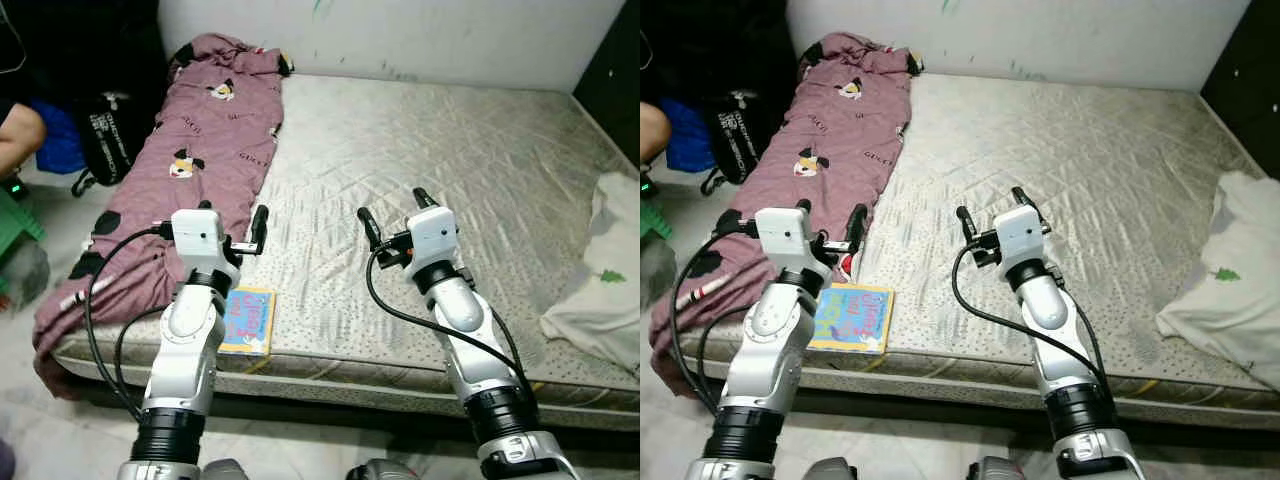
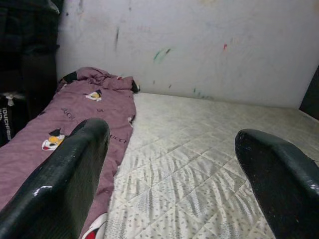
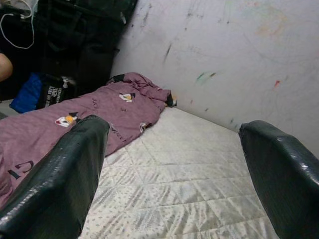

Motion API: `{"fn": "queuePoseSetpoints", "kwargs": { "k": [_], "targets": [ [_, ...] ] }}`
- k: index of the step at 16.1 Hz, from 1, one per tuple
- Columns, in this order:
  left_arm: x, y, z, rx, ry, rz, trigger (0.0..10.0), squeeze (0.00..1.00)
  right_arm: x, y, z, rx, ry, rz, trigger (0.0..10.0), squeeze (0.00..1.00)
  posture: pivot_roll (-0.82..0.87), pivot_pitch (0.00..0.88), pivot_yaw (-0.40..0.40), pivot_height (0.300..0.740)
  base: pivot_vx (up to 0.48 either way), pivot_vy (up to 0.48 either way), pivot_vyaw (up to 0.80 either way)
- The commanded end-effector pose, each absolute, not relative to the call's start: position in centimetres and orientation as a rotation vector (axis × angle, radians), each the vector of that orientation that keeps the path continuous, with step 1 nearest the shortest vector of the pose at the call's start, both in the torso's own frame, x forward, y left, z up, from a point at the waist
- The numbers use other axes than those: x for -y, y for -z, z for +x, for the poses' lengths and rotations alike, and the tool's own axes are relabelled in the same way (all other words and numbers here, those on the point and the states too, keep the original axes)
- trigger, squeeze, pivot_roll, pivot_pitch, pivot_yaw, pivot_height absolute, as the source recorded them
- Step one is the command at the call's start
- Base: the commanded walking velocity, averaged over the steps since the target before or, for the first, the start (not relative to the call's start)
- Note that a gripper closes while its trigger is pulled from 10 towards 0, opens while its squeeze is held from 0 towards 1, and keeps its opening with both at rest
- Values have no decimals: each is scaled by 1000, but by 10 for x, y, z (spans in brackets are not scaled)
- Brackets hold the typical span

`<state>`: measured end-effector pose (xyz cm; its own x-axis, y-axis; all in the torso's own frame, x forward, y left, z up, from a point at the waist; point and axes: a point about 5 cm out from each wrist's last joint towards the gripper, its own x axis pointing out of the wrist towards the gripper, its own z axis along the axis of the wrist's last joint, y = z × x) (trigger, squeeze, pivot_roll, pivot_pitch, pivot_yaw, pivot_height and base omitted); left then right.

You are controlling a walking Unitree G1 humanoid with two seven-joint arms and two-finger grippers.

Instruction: Clean up the room

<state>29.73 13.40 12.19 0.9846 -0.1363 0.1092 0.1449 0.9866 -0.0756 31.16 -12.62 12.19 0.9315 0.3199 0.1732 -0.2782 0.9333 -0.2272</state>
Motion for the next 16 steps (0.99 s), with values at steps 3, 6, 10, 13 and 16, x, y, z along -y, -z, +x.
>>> {"fn": "queuePoseSetpoints", "kwargs": {
  "k": [3, 6, 10, 13, 16],
  "targets": [
    [-133, -123, 299, 100, 142, -79, 10000, 0, 128, -124, 314, 216, -301, -207, 10000, 0, -9, 0, -31, 740, 0, -289, 0],
    [-133, -122, 299, 100, 142, -79, 10000, 0, 128, -124, 314, 215, -303, -208, 10000, 0, -9, 0, -31, 740, 0, -332, 0],
    [-132, -123, 299, 100, 142, -81, 10000, 0, 127, -124, 314, 215, -309, -215, 10000, 0, -11, 0, -31, 740, 0, -343, 527],
    [-132, -122, 300, 99, 144, -82, 10000, 0, 127, -124, 314, 213, -308, -213, 10000, 0, -12, 0, -33, 740, 0, -345, 704],
    [-132, -122, 300, 100, 143, -83, 10000, 0, 128, -124, 315, 212, -310, -214, 10000, 0, -12, 0, -33, 740, 0, -342, 171]
  ]
}}
